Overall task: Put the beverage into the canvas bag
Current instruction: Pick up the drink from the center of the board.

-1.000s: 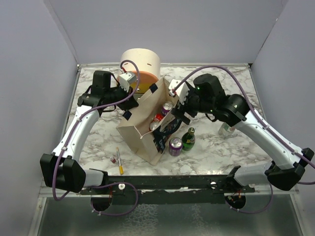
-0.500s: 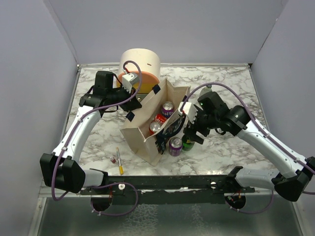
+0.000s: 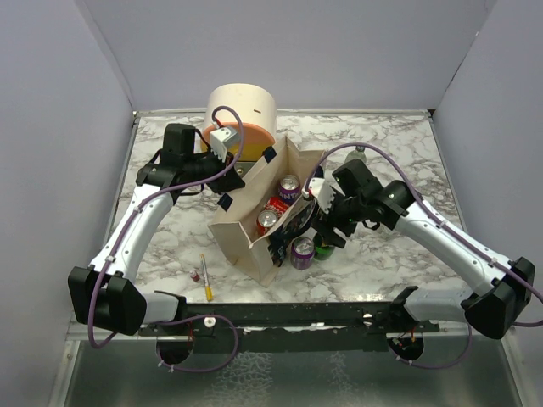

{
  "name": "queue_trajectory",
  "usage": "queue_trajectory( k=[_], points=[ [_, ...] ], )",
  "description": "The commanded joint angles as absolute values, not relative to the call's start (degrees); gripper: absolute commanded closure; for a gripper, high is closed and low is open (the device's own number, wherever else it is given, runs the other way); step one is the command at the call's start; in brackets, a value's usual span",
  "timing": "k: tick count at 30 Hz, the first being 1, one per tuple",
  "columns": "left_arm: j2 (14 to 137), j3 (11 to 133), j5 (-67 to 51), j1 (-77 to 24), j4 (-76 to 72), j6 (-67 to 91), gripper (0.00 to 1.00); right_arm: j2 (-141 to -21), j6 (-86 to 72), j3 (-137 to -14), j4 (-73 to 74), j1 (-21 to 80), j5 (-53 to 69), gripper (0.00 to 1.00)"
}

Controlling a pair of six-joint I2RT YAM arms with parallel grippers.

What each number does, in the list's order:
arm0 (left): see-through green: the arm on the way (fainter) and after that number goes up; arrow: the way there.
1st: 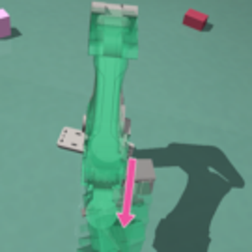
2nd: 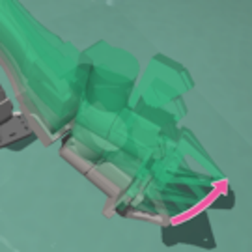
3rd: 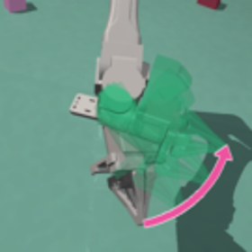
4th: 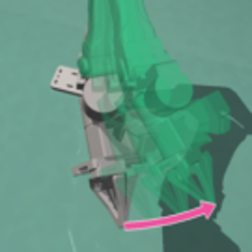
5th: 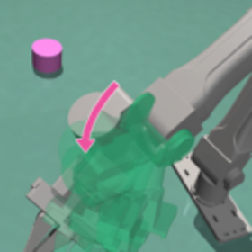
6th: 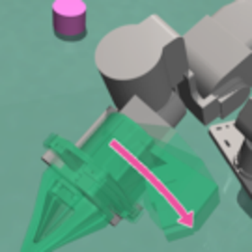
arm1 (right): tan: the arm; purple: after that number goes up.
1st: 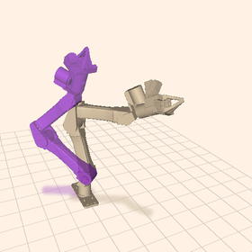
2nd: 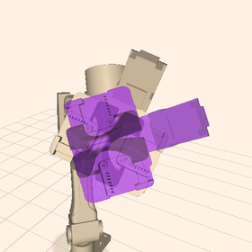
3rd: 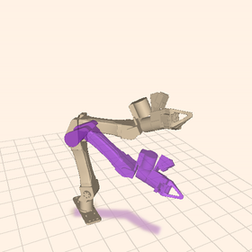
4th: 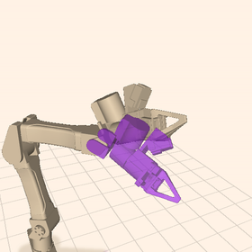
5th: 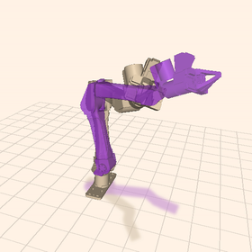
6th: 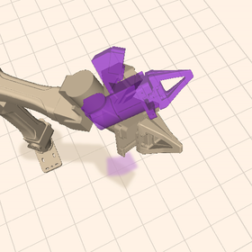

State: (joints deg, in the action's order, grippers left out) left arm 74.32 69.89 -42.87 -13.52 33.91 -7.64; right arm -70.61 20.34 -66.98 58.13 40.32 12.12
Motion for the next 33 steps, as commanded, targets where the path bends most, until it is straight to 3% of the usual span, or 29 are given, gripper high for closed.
queue_trajectory(
  k=[1, 14, 21, 28, 33],
  points=[
    [72.1, 69.7, -45.3, -13.7, 31.7, -7.9, 1.00, -72.9, 19.1, -68.0, 54.0, 38.8, 15.2, 0.32],
    [72.2, 69.5, -45.3, -13.7, 31.3, -8.1, 1.00, -73.5, 19.3, -68.1, 54.2, 38.5, 15.4, 0.63],
    [72.7, 70.1, -47.0, -13.8, 30.4, -7.2, 1.00, -72.1, 18.5, -69.1, 55.2, 36.5, 13.5, 0.97],
    [73.7, 70.1, -47.0, -13.8, 30.3, -6.6, 0.95, -70.7, 17.2, -74.5, 56.8, 30.9, 12.0, 0.98],
    [74.7, 70.1, -47.3, -13.7, 29.6, -4.9, 0.87, -70.5, 16.6, -80.6, 57.6, 28.1, 11.5, 0.98]
  ],
)
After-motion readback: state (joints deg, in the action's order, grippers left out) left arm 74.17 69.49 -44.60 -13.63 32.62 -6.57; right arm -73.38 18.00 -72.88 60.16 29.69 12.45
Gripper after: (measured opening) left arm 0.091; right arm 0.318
